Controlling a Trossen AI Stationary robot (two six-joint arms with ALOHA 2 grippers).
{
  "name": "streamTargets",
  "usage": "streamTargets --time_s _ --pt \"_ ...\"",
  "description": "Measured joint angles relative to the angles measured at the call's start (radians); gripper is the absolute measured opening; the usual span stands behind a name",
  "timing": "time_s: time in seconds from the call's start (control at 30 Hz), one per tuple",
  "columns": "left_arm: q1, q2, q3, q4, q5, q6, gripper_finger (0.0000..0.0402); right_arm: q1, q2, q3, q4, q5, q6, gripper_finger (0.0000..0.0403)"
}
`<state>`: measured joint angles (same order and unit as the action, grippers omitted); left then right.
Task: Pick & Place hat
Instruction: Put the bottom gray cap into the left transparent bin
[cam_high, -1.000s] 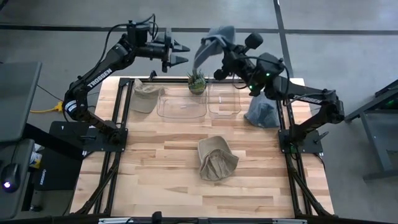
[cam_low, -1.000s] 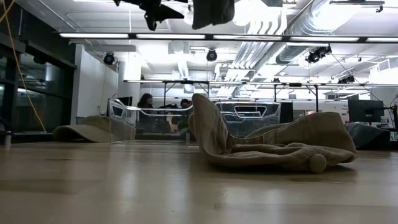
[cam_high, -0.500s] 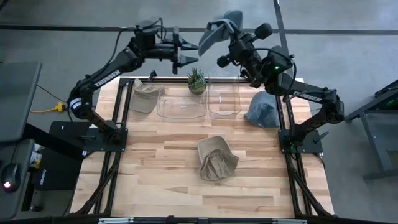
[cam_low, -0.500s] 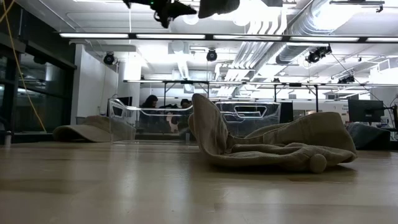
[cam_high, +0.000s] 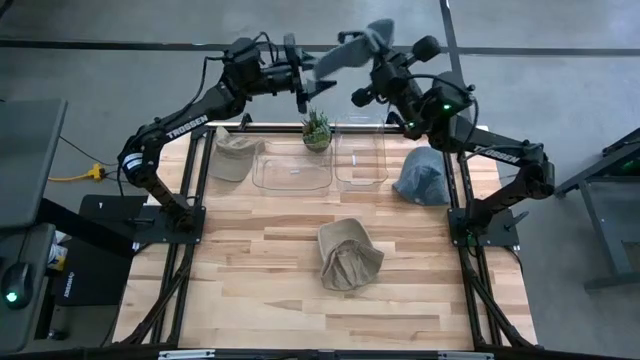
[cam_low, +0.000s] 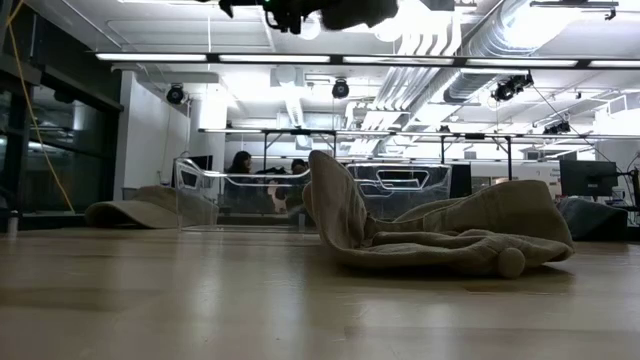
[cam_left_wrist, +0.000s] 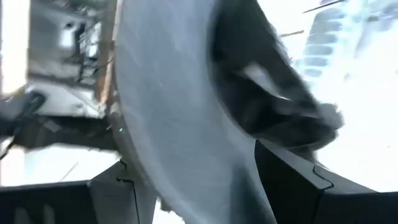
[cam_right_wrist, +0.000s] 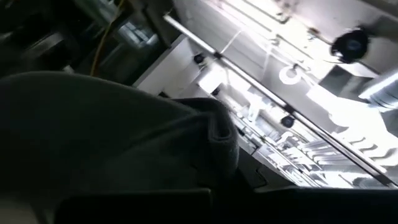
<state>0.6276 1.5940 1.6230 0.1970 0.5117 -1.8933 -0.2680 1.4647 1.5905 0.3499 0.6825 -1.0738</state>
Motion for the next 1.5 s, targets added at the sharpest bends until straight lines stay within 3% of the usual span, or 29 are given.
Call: streamTargets --time_s 0.47,0.63,0.8,1.03,1.33,1.5 --pt "0.001 -0.002 0.001 0.061 -0.033 0.006 0.0212 0.029 -0.002 -0.002 -0.122 -0.015 0.027 0.0" --pt "0.001 -0.002 0.001 0.019 -0.062 0.063 0.0145 0.061 -0.014 -0.001 -0.162 0.012 0.02 0.0" --pt "0.002 -0.004 0.002 0.017 -0.071 0.146 0.0021 0.068 -0.016 -0.001 -0.222 0.027 0.055 0.0" --pt "0.002 -0.004 0.002 -0.026 -0.062 0.217 0.0002 0.068 -0.018 -0.001 -0.322 0.029 0.134 0.0004" --pt "0.002 -0.004 0.002 -0.048 -0.047 0.252 0.0 0.104 -0.017 -0.001 -0.331 0.041 0.159 0.0082" --pt "0.002 -0.004 0.002 -0.058 -0.05 0.266 0.0 0.133 -0.017 -0.001 -0.34 0.103 0.215 0.0139"
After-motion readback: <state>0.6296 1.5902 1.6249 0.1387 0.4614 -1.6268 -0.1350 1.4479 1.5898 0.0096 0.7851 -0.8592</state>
